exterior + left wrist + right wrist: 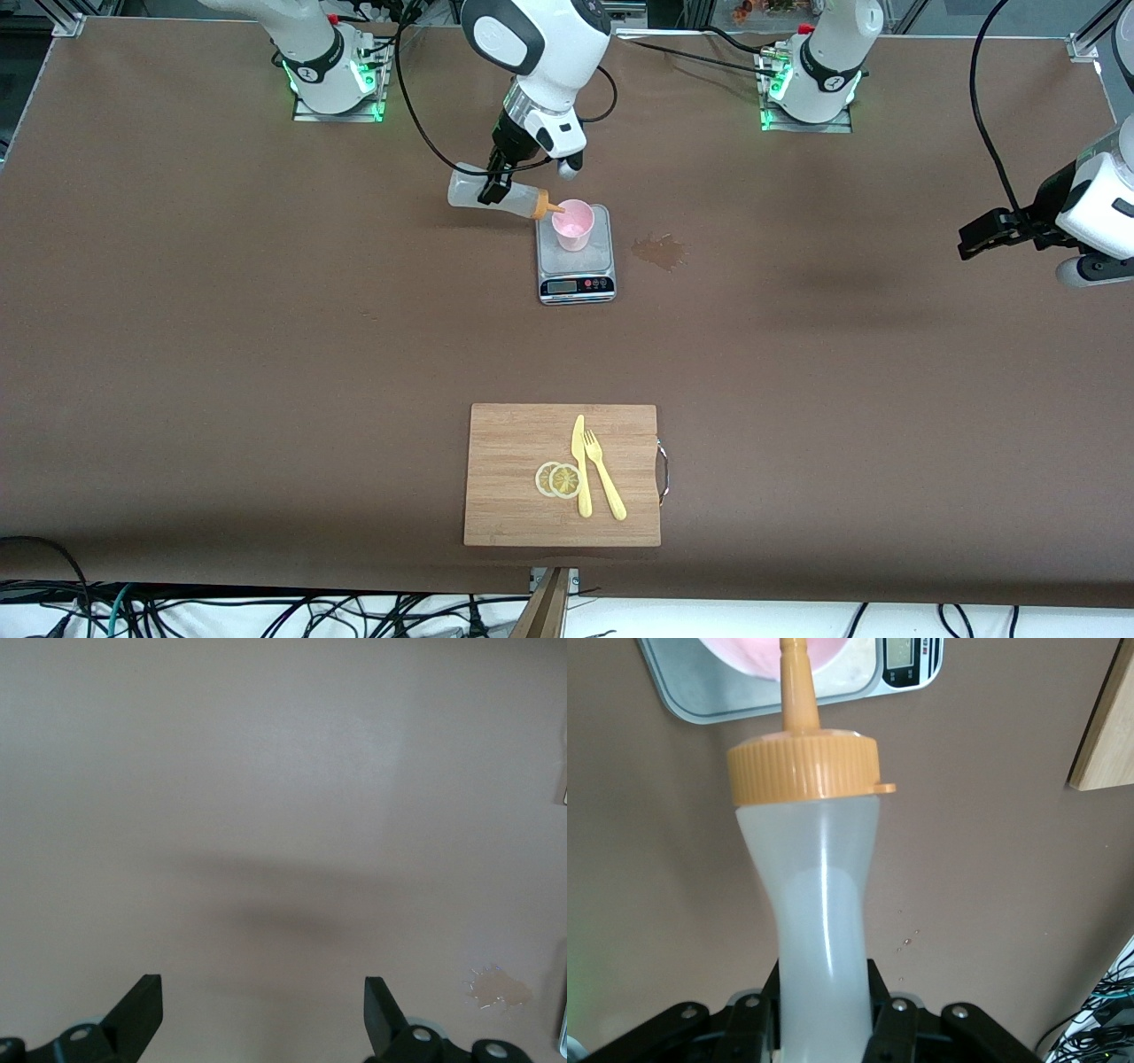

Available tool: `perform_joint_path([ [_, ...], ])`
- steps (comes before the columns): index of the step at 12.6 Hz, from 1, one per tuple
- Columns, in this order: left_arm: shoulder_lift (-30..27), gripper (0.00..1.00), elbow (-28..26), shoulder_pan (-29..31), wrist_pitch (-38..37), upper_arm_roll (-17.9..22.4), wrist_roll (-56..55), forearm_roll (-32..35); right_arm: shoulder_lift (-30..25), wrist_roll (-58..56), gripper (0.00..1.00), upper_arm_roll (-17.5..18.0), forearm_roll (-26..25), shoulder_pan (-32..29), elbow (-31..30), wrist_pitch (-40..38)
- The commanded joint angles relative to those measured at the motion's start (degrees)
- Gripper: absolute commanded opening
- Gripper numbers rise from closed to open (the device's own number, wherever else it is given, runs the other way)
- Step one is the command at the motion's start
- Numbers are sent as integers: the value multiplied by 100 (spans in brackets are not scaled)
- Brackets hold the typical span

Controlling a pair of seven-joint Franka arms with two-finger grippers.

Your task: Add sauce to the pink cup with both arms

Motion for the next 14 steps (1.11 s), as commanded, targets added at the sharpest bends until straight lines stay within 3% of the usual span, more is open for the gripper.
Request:
perform_joint_path([
  [1,-84,100,-97,61,91,-15,152,-147,-23,25,11,42,-70,-23,66,-105],
  [7,-85,100,-80,61,91,-15,161,-138,-76,25,11,51,61,-128,-64,201],
  [12,-67,100,-62,52,39,-6,161,-138,-603,25,11,51,817,-708,-1267,2229],
  [14,-58,100,-36,61,3,3,152,-138,-612,34,11,42,888,-858,-1383,2540],
])
